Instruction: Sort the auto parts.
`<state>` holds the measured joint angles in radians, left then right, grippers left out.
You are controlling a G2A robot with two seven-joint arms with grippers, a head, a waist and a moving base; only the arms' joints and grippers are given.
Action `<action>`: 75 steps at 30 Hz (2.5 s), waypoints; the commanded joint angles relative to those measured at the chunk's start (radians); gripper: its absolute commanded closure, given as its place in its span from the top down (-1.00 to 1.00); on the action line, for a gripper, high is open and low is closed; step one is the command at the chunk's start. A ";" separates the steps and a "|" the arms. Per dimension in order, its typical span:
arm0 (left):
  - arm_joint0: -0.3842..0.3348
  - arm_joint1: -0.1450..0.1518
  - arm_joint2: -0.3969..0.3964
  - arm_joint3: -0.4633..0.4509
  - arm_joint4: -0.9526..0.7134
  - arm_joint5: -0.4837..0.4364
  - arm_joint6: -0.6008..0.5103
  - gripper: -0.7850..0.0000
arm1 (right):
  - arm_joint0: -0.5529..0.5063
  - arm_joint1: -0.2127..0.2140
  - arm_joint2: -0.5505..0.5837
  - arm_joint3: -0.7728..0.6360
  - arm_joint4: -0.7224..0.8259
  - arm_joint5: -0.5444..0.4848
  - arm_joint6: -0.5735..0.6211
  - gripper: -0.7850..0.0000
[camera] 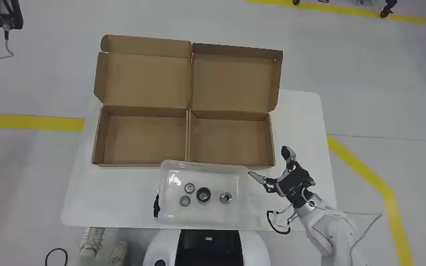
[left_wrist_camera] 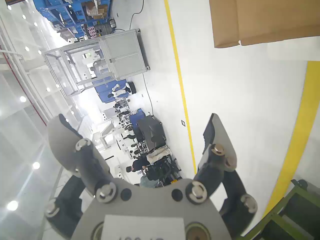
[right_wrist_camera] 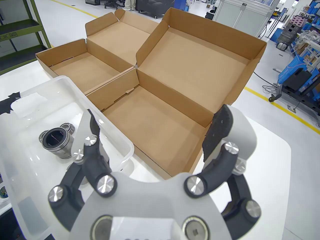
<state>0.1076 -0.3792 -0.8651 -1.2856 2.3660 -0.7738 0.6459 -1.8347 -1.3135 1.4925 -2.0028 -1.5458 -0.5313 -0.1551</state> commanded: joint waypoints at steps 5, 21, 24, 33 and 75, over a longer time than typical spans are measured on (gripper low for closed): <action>0.000 0.000 0.000 0.000 0.000 0.000 0.000 1.00 | 0.000 0.000 0.000 0.000 0.000 0.000 0.000 1.00; 0.000 0.000 0.000 0.000 0.000 0.000 0.000 1.00 | 0.002 0.000 -0.008 0.007 0.019 -0.001 0.012 1.00; 0.000 0.000 0.000 0.000 0.000 0.000 0.000 1.00 | 0.033 0.001 -0.028 0.012 0.055 -0.035 0.045 1.00; 0.000 0.000 0.000 0.000 0.000 0.000 0.000 1.00 | 0.203 0.008 -0.124 0.152 0.167 -0.212 0.236 1.00; 0.000 0.000 0.000 0.000 0.000 0.000 0.000 1.00 | 0.494 0.034 -0.458 0.234 0.095 -0.476 0.355 1.00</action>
<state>0.1077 -0.3792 -0.8651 -1.2856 2.3660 -0.7738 0.6459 -1.3412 -1.2802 1.0456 -1.7545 -1.4393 -1.0072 0.1649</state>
